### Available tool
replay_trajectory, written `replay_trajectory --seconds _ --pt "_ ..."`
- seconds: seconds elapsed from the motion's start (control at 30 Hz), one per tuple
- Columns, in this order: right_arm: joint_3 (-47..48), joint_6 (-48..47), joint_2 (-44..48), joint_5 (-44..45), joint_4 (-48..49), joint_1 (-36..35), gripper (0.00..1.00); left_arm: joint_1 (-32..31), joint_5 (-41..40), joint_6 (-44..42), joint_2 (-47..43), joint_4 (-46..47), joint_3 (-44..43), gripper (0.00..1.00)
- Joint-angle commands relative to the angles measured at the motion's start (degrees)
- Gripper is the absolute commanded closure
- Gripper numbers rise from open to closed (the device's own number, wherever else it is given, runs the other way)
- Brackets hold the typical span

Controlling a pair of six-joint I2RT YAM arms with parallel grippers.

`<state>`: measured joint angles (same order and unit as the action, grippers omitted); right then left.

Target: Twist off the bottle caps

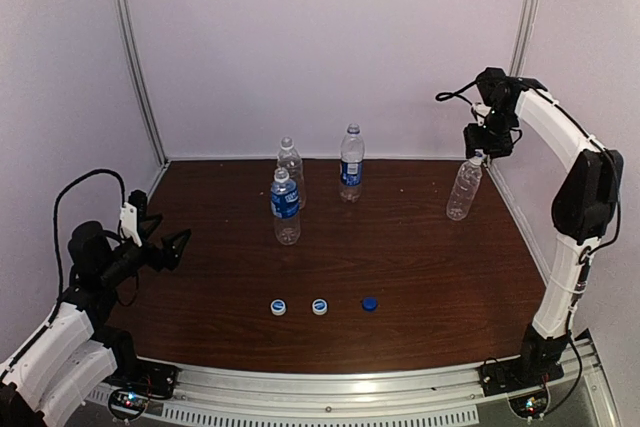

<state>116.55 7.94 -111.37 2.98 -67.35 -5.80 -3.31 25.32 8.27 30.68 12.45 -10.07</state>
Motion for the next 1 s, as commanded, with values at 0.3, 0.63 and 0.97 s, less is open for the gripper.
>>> replay_trajectory --seconds 0.3,0.63,0.97 --pt "0.0 0.4 -2.4 -2.8 1.6 0.6 0.59 0.7 0.5 0.0 -0.3 2.7 0.5 0.03" --pt "3.6 0.9 1.8 -5.0 -0.4 -0.5 1.0 0.7 4.1 -2.2 -0.4 2.2 -0.6 0.03" --pt "0.9 -5.1 17.6 -4.3 30.3 -26.8 1.0 -2.7 10.8 -29.6 2.4 -7.5 -15.2 0.03"
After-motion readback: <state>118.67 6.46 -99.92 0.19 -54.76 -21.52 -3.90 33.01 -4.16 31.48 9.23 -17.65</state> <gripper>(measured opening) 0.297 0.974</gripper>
